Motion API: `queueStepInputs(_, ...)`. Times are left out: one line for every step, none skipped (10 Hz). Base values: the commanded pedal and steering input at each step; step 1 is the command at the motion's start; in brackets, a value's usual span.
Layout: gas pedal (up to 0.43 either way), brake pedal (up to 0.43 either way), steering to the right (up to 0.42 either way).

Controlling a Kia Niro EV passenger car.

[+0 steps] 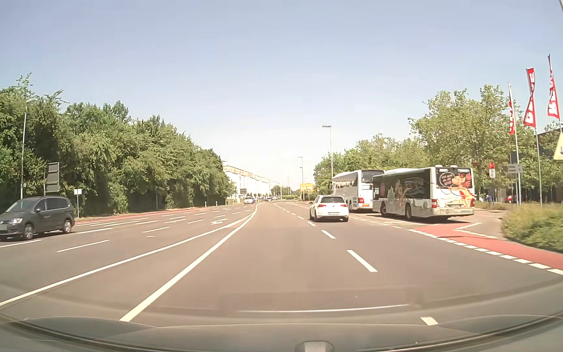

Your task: Follow the waypoints while adhering to traffic rules and regulations

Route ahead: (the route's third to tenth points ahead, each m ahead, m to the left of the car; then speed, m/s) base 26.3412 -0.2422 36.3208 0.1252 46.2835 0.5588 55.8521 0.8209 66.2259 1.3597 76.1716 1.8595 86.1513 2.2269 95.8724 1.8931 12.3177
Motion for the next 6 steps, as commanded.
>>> queueStepInputs(0.087,0.000,-0.010)
queueStepInputs(0.087,0.000,-0.010)
queueStepInputs(0.087,0.000,-0.010)
queueStepInputs(0.087,0.000,-0.010)
queueStepInputs(0.087,0.000,-0.009)
queueStepInputs(0.087,0.000,-0.009)
